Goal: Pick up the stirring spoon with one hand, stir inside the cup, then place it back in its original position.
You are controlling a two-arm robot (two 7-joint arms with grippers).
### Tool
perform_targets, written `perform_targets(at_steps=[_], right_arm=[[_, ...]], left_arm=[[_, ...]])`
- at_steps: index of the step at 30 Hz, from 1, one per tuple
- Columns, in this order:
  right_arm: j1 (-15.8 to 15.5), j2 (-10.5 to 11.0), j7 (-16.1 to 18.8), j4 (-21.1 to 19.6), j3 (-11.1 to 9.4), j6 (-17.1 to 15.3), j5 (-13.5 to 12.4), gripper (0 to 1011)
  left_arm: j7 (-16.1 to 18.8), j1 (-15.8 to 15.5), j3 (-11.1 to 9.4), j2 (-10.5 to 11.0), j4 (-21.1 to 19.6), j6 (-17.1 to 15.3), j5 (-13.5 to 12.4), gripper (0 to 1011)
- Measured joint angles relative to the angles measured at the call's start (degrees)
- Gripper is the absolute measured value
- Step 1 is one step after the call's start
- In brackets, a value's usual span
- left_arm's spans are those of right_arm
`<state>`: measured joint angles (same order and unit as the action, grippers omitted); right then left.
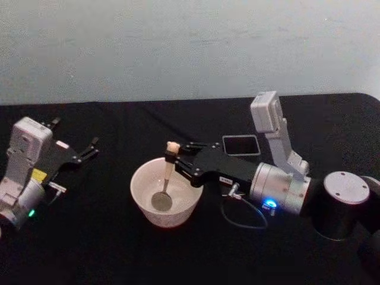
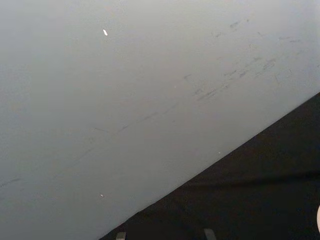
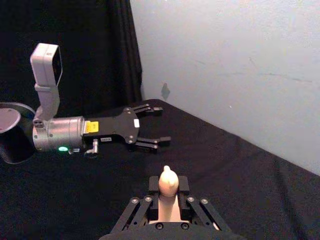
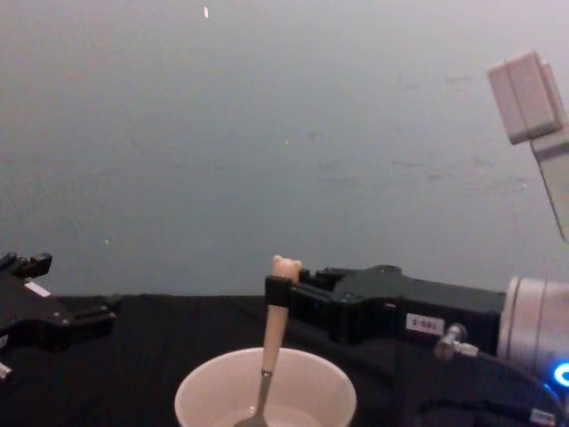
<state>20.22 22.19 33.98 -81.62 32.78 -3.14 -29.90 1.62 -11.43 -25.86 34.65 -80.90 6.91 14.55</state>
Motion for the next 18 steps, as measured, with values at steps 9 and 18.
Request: perform_targets(at_steps=[9, 18], right_arm=[[2.1, -1.9, 0.1, 2.3, 1.5, 0.5, 0.8, 218], [4.7, -4.4, -1.3, 6.7, 1.4, 1.6, 1.9, 218]], left_arm=[[0.0, 0.0, 0.0, 0.0, 0.0, 0.0, 0.0, 1001], [0.0, 0.0, 0.0, 0.0, 0.0, 0.0, 0.0, 1001]])
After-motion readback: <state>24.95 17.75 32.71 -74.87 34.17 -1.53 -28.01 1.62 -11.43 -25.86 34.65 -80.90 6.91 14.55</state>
